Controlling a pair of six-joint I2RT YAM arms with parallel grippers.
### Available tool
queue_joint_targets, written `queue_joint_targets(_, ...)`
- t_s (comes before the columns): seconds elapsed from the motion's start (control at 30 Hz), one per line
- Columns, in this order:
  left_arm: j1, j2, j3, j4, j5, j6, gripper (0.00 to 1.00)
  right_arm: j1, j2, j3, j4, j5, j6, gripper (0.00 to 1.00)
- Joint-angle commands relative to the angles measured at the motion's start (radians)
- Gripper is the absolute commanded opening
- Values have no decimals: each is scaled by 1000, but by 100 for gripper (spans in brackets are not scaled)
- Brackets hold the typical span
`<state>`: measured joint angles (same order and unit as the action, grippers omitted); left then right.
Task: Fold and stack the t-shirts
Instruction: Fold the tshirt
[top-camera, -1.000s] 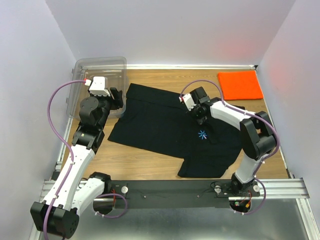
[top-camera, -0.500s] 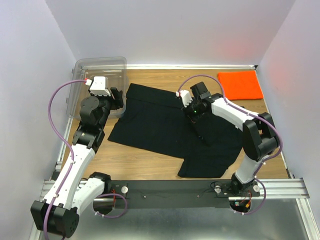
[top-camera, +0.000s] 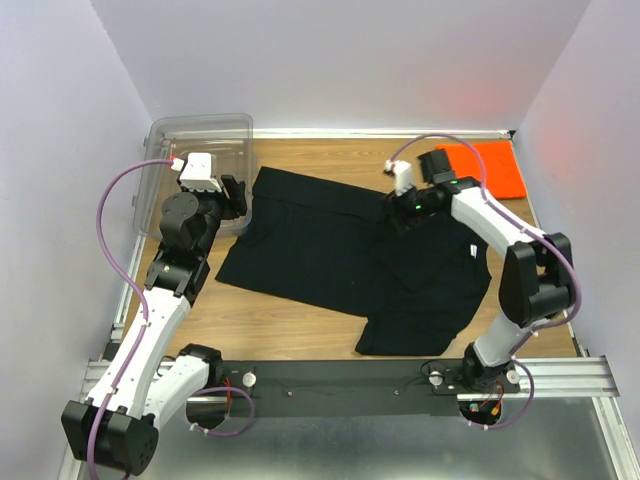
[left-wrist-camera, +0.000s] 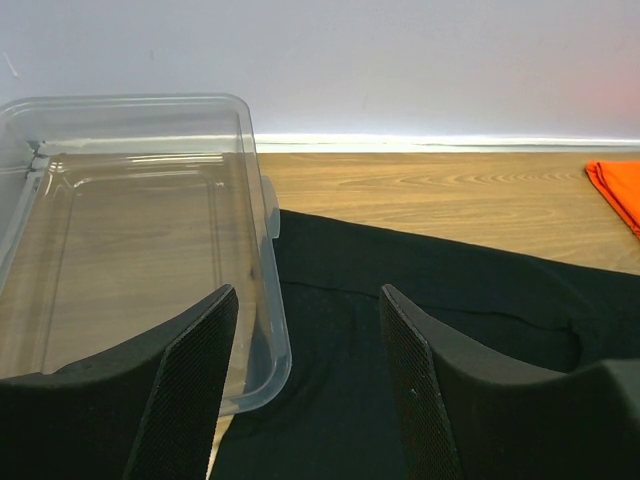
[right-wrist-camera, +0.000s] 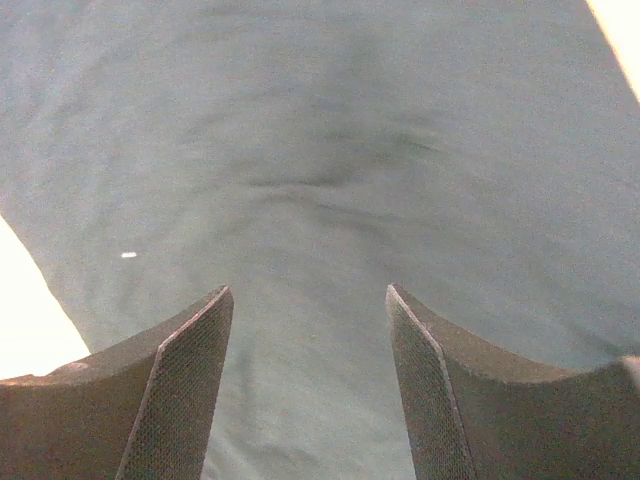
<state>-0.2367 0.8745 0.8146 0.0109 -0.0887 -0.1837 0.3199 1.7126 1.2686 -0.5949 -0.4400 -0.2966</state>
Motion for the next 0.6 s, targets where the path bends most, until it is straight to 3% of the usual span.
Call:
queue_joint_targets(0.0, 5, 0, -11, -3, 10, 9, 67, -168, -79, -12, -17, -42, 8, 70)
queue_joint_targets(0.13, 5, 11, -5, -5, 50, 1, 67, -449, -102, -35, 4, -42, 31, 65)
queue_joint_targets(0.27, 5, 1, -2, -6, 58, 1, 67, -635, -107, -99, 70, -14, 92, 61)
queue_joint_targets(0.43, 5, -15, -2, -5, 75, -2, 67, -781, 14, -118, 173, -41, 200, 59)
queue_joint_targets(0.57, 5, -14, 0, -5, 84, -2, 67, -786, 114, -58, 202, -126, 247, 59)
